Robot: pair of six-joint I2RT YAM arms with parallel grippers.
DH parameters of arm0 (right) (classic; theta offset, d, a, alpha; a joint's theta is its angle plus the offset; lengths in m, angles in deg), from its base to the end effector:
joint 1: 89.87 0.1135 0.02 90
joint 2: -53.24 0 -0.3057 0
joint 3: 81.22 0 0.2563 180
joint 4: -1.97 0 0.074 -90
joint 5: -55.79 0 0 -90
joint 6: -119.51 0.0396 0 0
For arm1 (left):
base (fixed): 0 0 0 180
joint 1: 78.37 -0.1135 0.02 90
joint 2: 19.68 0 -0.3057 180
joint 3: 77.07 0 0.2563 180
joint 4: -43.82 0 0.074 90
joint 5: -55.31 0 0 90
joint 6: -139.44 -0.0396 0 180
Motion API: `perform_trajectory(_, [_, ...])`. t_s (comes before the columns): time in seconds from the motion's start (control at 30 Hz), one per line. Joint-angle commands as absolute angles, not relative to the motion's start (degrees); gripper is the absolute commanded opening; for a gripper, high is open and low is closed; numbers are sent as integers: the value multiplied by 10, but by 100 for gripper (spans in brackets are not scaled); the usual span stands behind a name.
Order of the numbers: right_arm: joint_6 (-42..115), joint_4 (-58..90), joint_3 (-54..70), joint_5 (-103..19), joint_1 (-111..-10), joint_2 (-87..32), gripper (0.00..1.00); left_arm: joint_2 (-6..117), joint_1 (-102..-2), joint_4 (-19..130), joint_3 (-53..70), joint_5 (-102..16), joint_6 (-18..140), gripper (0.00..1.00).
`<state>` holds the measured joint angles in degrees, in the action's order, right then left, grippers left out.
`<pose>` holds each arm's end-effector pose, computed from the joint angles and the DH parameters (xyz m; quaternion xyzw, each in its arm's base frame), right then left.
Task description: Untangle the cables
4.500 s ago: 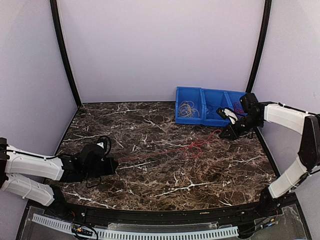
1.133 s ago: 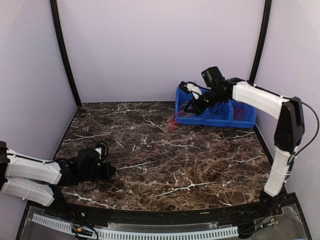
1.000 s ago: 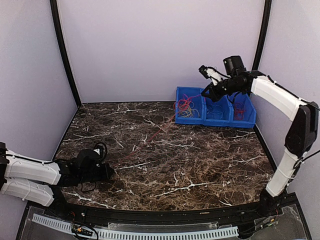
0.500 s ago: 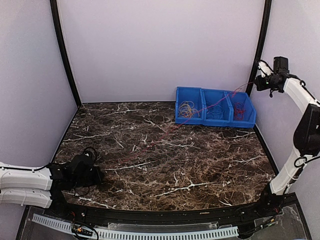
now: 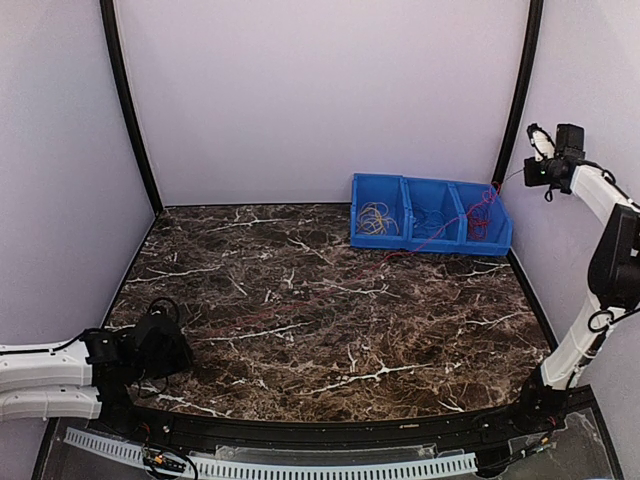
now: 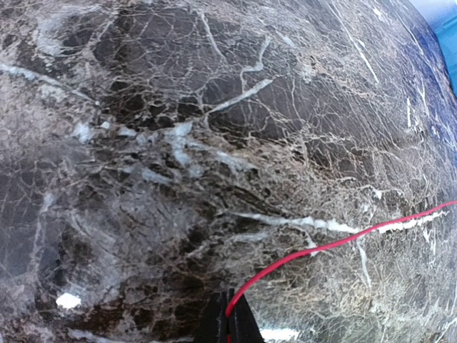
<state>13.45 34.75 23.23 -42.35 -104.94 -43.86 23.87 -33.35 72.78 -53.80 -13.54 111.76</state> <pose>0.4014 -0.1023 0.4010 -0.0452 0.8429 -0.0852 0.5293 0.0888 -0.0686 0.1513 -0.2018 0.9014 -0.1739 0.3414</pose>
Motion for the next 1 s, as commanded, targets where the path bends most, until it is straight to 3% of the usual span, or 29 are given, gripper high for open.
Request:
perform_trajectory(0.0, [156,275,212,-376,-1059,-461,0,202,-334,795,-537,-108,1153,0])
perform_trajectory(0.2, [150,264,198,-390,-1058,-487,0,115,-334,899,-422,-83,1111,0])
perform_trajectory(0.43, [156,246,150,-413,-1057,-508,0,116,-334,1128,-84,56,1015,0])
perform_trajectory(0.57, [156,235,133,-414,-1058,-510,0,120,-334,1246,39,125,999,0])
perform_trajectory(0.87, [152,242,130,-420,-1058,-511,0,102,-334,1292,67,181,1016,0])
perform_trajectory(0.97, [144,258,126,-484,-1057,-499,0,94,-334,1242,48,150,982,0])
